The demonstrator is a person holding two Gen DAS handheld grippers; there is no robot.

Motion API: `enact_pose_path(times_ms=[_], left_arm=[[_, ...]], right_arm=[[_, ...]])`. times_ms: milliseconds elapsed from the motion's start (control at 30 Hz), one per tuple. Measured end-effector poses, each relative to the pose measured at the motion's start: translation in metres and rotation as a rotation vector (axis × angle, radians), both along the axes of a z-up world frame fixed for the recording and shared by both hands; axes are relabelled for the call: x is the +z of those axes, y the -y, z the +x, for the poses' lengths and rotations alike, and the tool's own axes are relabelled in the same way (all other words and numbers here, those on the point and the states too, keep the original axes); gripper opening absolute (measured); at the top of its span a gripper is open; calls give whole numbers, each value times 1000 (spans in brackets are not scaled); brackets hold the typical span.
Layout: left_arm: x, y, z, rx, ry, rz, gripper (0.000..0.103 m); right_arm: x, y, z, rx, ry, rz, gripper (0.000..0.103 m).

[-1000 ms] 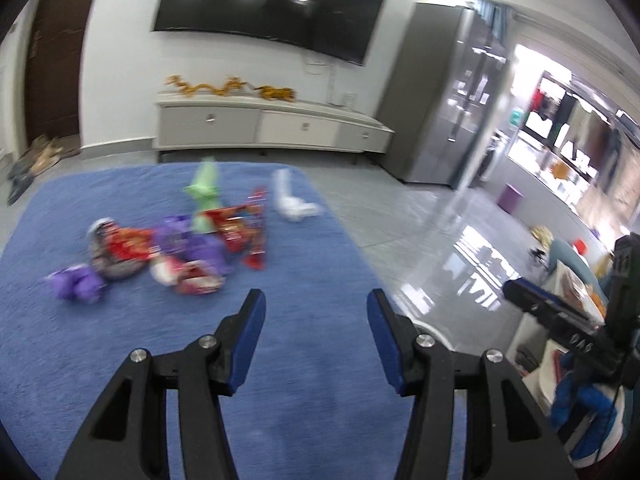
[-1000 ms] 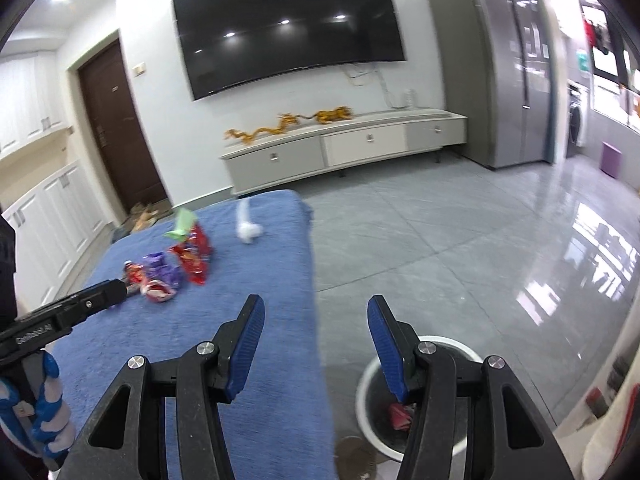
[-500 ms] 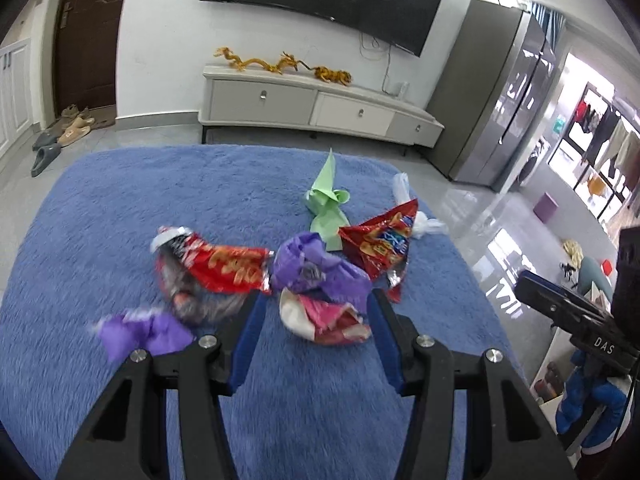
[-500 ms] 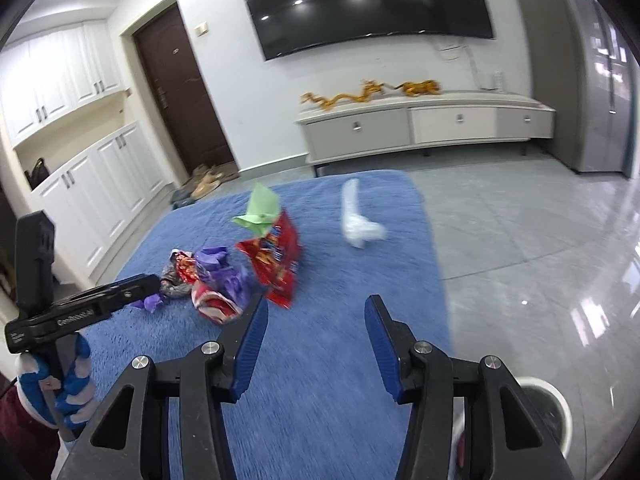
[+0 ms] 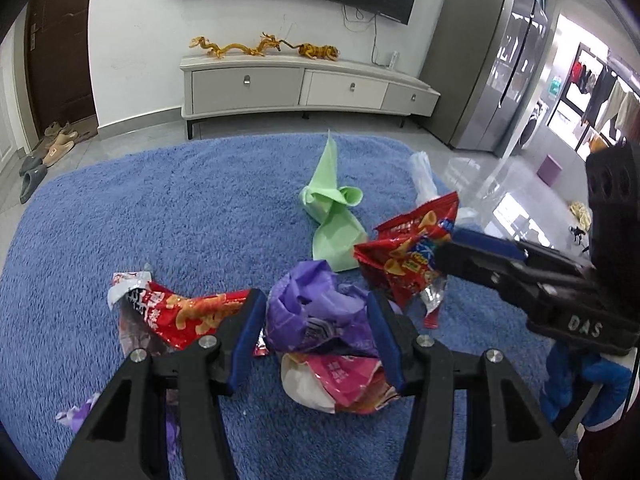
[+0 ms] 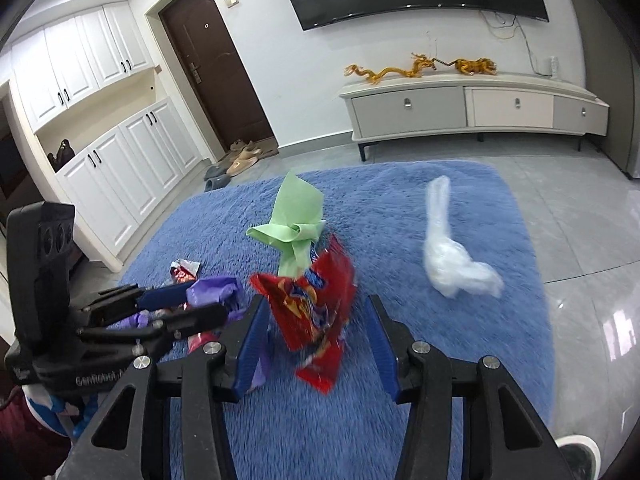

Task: Collect trash
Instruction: 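Grasp the red chip bag with the right tool while the left grasps the purple wrapper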

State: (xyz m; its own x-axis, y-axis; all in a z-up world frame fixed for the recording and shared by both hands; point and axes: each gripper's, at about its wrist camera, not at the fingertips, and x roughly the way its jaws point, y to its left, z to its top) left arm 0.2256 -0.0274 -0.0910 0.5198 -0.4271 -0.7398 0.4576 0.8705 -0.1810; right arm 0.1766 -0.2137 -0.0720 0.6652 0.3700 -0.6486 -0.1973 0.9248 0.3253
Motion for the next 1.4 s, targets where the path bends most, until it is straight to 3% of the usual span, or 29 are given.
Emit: enact_pose_path(times_ms=[133, 200, 333, 800, 1133, 1400], left_arm=[[-7, 5, 3, 1, 0, 22, 50], [-10, 6, 4, 3, -2, 23, 41], [-10, 5, 3, 15, 5, 9, 37], [27, -18, -39, 87, 66, -69, 34], [74, -43, -97, 138, 137, -130, 34], [108, -35, -137, 108, 184, -166, 34]], right_arm=[[-7, 0, 14, 4, -16, 23, 37], [-10, 2, 18, 7, -27, 42, 32], [-11, 3, 18, 9, -22, 49, 19], [26, 4, -27, -27, 51, 51, 16], [69, 12, -99, -86, 133, 46, 16], [103, 30, -159, -159, 209, 39, 16]])
